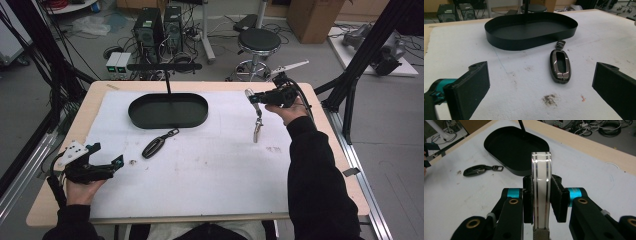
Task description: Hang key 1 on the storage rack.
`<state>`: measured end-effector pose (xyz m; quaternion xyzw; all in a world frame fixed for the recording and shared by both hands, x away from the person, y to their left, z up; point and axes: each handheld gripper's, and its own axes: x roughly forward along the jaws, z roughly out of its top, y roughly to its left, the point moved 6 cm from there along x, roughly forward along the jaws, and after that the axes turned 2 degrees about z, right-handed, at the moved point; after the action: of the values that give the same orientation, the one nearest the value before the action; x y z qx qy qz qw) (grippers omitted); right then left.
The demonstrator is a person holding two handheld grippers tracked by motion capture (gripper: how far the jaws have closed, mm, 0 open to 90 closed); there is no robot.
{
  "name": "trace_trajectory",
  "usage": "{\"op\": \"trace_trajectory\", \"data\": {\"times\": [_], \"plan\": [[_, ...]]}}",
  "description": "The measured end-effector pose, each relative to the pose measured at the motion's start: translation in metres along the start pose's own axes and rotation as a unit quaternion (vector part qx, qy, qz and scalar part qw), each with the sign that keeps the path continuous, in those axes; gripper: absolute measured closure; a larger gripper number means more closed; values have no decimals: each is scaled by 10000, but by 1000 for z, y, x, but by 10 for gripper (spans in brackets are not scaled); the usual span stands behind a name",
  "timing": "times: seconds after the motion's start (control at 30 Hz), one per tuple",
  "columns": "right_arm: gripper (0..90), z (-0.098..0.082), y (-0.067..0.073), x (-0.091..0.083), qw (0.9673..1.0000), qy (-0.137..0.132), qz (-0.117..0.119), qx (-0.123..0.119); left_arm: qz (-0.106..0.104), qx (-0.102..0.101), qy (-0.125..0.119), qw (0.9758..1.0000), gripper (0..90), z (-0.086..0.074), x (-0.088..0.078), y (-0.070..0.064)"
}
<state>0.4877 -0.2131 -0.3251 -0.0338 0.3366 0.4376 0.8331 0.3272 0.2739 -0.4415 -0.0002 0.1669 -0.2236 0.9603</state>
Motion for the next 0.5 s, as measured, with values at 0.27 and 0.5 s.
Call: {"op": "trace_trajectory", "data": {"times": [0.27,0.5], "plan": [[746,15,8,0,9999,-122,54,-9,-31,-17,-13,10000,17,0,1,1],[745,29,12,1,9999,-104,47,-116,-68,-12,-9,10000,17,0,2,1]]}}
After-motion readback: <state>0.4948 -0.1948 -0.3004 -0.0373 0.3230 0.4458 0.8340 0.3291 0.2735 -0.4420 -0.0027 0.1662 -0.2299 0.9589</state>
